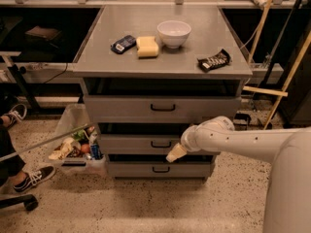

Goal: Open middle drawer

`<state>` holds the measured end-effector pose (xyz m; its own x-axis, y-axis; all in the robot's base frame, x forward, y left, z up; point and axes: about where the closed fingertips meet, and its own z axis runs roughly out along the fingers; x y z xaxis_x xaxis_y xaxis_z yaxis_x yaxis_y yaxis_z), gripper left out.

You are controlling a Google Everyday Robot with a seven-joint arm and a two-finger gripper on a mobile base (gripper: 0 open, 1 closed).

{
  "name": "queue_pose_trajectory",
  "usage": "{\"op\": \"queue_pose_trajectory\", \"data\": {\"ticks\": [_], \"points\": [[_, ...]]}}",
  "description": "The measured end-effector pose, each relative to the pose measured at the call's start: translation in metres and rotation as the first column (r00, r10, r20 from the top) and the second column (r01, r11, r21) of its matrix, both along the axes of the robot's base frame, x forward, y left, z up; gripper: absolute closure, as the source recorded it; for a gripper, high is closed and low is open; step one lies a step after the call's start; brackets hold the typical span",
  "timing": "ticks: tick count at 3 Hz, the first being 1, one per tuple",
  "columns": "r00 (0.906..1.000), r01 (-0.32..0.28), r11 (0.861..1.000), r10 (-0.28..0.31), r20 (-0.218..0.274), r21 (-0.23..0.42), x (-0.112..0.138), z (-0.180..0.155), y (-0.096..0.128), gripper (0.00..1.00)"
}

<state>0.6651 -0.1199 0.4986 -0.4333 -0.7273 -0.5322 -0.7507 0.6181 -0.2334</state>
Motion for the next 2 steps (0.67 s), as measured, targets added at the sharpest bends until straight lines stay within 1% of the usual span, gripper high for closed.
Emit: {"op": "queue_pose_trajectory", "data": {"ticks": [1,2], "points": [[0.9991,-0.019,1.000,0.018,-0.037,-0.025,0.059,-0.068,-0.025,0.00],[0.9996,-0.026,0.999,0.025,-0.011,-0.033,0.072,-0.070,-0.031,0.00]]}}
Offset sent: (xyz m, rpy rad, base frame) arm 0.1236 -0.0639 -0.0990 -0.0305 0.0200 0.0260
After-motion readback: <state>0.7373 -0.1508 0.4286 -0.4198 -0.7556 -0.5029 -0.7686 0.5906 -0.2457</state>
